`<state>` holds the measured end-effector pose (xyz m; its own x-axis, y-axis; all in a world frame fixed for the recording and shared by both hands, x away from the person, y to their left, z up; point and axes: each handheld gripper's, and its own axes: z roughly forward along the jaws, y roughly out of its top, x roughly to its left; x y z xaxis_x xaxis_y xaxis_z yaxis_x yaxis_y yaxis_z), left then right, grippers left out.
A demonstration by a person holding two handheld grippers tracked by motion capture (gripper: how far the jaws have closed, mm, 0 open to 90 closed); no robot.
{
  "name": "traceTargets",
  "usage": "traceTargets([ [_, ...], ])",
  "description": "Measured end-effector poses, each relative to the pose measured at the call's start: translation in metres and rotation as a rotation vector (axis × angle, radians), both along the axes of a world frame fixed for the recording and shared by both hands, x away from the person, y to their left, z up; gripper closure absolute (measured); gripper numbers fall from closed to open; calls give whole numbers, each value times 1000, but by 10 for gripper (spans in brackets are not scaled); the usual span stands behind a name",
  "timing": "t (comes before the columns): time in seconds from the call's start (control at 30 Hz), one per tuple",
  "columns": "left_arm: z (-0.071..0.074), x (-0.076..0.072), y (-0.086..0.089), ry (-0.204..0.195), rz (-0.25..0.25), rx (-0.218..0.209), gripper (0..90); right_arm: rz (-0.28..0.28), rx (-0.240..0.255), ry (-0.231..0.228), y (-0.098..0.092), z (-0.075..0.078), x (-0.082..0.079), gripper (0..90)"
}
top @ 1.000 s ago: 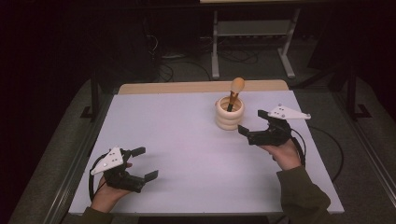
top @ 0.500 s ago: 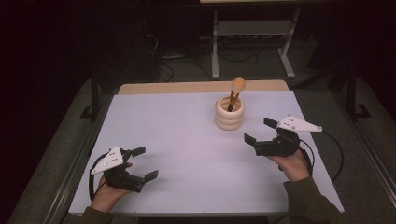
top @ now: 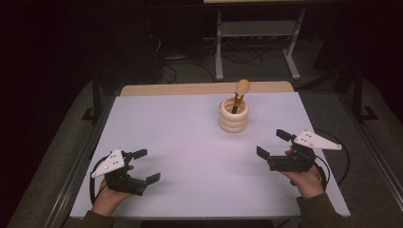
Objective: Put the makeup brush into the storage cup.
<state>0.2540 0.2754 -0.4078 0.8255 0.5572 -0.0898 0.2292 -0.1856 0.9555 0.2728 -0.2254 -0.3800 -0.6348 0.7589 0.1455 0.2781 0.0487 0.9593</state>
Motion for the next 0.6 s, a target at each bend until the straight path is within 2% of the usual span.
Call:
traceTargets([
  [0.6, -1, 1, 0, -3, -1, 7, 26, -23, -3, -8, -21, -30, -25, 10],
])
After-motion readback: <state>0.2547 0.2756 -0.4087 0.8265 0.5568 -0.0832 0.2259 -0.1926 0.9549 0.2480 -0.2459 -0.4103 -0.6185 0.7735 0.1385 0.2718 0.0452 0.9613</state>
